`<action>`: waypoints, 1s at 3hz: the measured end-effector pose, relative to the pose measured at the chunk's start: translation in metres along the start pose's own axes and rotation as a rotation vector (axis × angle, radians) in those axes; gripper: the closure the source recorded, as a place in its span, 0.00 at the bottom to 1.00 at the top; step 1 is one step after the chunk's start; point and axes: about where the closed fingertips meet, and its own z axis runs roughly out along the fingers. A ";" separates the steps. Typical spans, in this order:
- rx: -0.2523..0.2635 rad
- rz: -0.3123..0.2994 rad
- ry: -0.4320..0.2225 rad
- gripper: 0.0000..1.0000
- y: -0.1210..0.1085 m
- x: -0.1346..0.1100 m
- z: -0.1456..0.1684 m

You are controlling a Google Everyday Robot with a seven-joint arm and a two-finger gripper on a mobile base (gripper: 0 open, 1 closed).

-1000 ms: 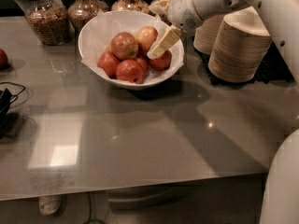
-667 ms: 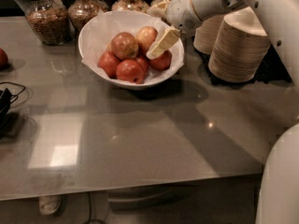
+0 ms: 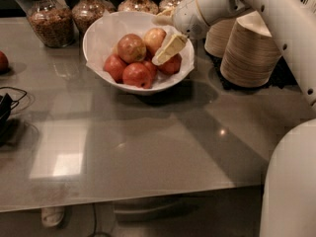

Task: Pick apple from white bowl

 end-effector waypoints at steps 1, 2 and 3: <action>-0.032 0.005 -0.012 0.22 0.001 0.004 0.010; -0.045 0.007 -0.024 0.30 -0.001 0.007 0.014; -0.045 0.007 -0.024 0.49 -0.001 0.007 0.014</action>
Offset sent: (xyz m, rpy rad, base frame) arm 0.0111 0.0014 -0.0112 0.0204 0.0385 0.0428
